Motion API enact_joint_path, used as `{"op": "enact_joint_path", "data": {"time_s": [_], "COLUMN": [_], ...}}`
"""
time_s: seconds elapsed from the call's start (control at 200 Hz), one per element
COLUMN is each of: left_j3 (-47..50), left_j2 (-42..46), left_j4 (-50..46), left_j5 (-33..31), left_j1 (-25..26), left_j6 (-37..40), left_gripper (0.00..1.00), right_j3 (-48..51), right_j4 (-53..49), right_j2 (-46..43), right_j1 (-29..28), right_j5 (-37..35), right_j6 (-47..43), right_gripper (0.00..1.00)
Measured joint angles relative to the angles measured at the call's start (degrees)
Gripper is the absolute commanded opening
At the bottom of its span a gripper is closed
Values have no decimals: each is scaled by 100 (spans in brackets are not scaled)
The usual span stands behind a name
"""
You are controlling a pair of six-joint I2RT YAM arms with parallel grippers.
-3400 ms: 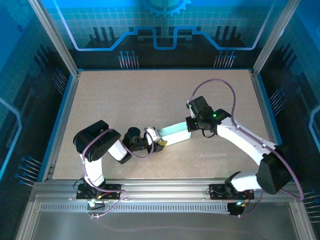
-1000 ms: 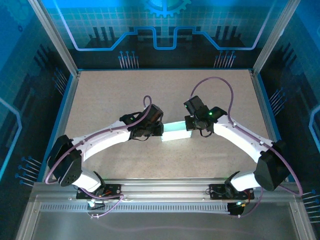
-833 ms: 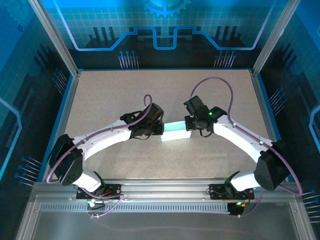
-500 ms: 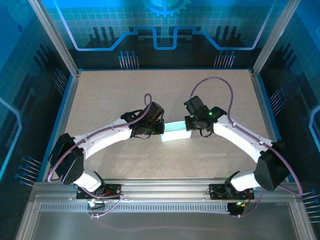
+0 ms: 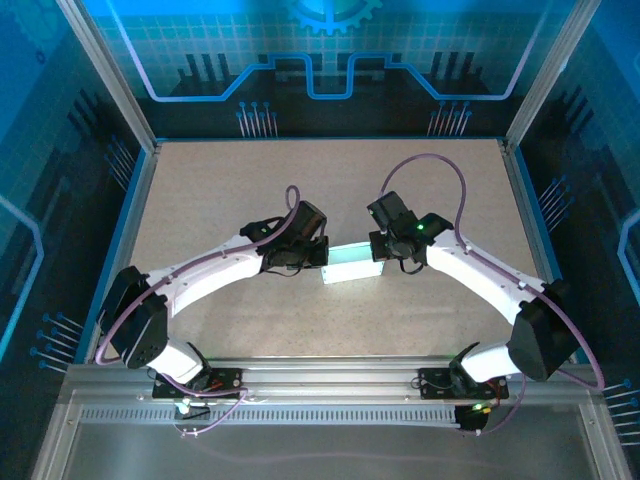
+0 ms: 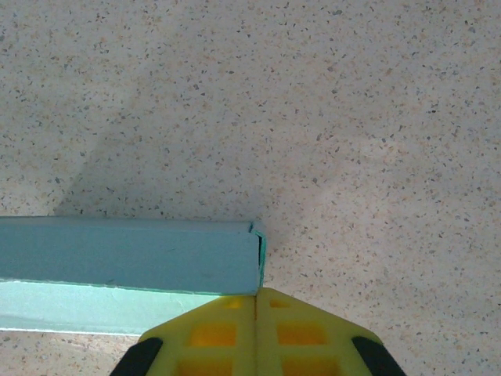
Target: Fold the paper box
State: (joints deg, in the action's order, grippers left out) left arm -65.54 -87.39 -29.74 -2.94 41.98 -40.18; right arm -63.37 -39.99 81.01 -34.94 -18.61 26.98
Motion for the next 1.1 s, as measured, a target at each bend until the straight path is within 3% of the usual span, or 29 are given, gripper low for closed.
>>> {"op": "enact_joint_path", "data": {"time_s": [0.695,1.006,1.101], "left_j3": [-103,192,243], "left_j2": [-101,-101,-101], "left_j4": [-2,260,304], "left_j5": [321,330,339], "left_j1": [-149,-149,-149], "left_j6": [-297,-299,-304], "left_gripper": [4,5,9], "right_j3": [7,625,855], "right_j4": [28,769,1008], "right_j2": [0,-208,-273], "right_j1": [0,-39,-79], "right_j5": [-9,-59,-103], "right_j6": [0,-136,-170], "right_gripper": [0,0,0]}}
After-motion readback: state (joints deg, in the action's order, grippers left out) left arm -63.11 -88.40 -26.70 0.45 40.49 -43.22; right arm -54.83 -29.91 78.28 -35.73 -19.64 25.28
